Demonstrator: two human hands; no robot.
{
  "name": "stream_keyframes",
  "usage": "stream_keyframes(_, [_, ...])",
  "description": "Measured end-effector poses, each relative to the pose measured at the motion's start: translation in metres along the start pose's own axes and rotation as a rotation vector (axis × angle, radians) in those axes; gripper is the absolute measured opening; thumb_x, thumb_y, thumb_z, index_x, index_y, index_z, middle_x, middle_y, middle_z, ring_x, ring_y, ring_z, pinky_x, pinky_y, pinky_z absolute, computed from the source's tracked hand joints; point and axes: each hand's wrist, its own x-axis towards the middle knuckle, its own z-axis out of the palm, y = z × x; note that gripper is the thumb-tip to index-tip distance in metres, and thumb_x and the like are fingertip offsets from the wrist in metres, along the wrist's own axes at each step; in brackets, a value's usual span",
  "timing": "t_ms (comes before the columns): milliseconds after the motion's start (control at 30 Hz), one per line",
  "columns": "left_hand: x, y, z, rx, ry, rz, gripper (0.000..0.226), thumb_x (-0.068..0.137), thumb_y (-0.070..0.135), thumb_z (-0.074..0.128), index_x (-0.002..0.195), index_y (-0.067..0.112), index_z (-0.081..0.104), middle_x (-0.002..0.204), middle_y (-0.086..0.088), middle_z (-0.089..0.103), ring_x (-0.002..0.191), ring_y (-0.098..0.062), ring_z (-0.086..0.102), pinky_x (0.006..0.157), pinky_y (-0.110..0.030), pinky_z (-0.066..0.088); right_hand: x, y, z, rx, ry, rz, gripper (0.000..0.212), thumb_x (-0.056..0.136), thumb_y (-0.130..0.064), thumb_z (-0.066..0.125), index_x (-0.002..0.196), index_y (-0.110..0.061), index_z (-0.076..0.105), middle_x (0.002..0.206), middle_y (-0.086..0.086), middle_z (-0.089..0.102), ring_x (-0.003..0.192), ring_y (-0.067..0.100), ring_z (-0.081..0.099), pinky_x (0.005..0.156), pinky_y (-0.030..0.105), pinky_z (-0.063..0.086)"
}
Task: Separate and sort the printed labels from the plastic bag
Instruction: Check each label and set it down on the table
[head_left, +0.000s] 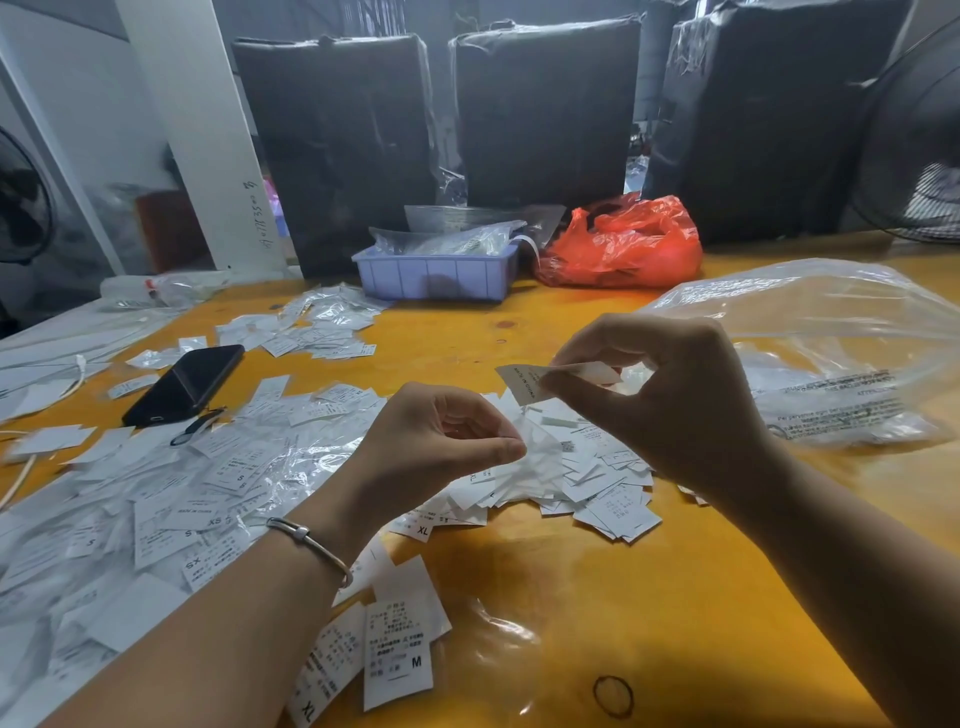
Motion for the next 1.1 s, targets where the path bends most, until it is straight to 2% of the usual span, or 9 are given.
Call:
stream_keyframes(67, [0.0,0.0,0.001,0.008,-0.005,0.001,0.008,0.075,0.013,0.08,0.082,0.009,0.077,0.079,-0.002,0.075,0.075,-0.019,0.071,0.067,-0.023,0.057,0.0,-0.002,0.001,-0.003,-0.021,-0.009,0.008,0.074,-0.015,0.079,0.079,-0.012,0.074,0.074,-0.007,0.071,0.068,0.007,0.066,0.065,0.019,0.053])
stream_keyframes(133, [0.0,0.0,0.0,0.008,-0.009,0.006,0.008,0.075,0.013,0.08,0.082,0.01,0.077,0.078,0.0,0.075,0.074,-0.016,0.071,0.065,-0.019,0.055,-0.002,-0.003,0.004,-0.039,-0.055,-0.005,0.007,0.075,-0.014,0.079,0.079,-0.012,0.074,0.074,-0.006,0.072,0.068,0.004,0.068,0.066,0.026,0.055])
stream_keyframes(267, [0.0,0.0,0.0,-0.003,-0.001,0.006,0.008,0.075,0.011,0.08,0.082,0.009,0.077,0.076,0.0,0.075,0.069,-0.009,0.069,0.06,-0.013,0.049,-0.004,0.001,0.005,-0.101,-0.084,0.008,0.005,0.074,-0.012,0.078,0.078,-0.014,0.075,0.074,-0.001,0.074,0.07,0.011,0.07,0.066,0.037,0.057])
stream_keyframes(500, [-0.001,0.0,-0.002,-0.014,0.0,0.007,0.007,0.076,0.009,0.078,0.084,0.008,0.077,0.078,-0.001,0.076,0.07,-0.009,0.069,0.061,-0.013,0.05,-0.002,0.005,0.002,-0.089,-0.143,-0.024,0.006,0.072,-0.006,0.076,0.073,-0.011,0.073,0.069,-0.002,0.072,0.064,0.009,0.068,0.062,0.031,0.055])
stream_keyframes(633, [-0.001,-0.001,-0.002,-0.038,-0.004,-0.007,0.006,0.078,0.007,0.077,0.083,0.004,0.076,0.076,-0.004,0.075,0.069,-0.01,0.07,0.061,-0.014,0.05,0.0,0.012,0.0,-0.035,-0.167,0.018,0.01,0.07,-0.002,0.073,0.072,-0.011,0.072,0.067,-0.002,0.07,0.062,0.01,0.066,0.061,0.03,0.053])
stream_keyframes(900, [-0.002,0.001,-0.001,-0.047,-0.044,-0.014,0.007,0.078,0.007,0.076,0.083,0.003,0.076,0.075,-0.008,0.074,0.069,-0.012,0.069,0.068,-0.021,0.056,-0.003,0.022,0.004,0.03,-0.255,0.089,0.01,0.069,-0.002,0.07,0.072,-0.011,0.072,0.067,0.005,0.07,0.064,0.024,0.065,0.058,0.042,0.051])
stream_keyframes(1000, [-0.002,0.0,0.0,-0.047,-0.048,-0.032,0.008,0.077,0.006,0.077,0.084,0.002,0.076,0.077,-0.01,0.075,0.07,-0.012,0.068,0.069,-0.023,0.057,-0.005,0.023,0.008,0.063,-0.28,0.098,0.01,0.07,-0.001,0.071,0.073,-0.01,0.073,0.066,0.004,0.069,0.062,0.022,0.063,0.058,0.042,0.05])
stream_keyframes(1100, [-0.001,0.0,0.001,-0.051,-0.047,-0.039,0.008,0.077,0.009,0.076,0.083,0.004,0.077,0.076,-0.009,0.075,0.07,-0.013,0.068,0.066,-0.019,0.054,-0.005,0.024,0.012,0.129,-0.32,0.138,0.007,0.074,-0.002,0.073,0.078,-0.008,0.075,0.069,0.006,0.071,0.064,0.02,0.064,0.059,0.041,0.05])
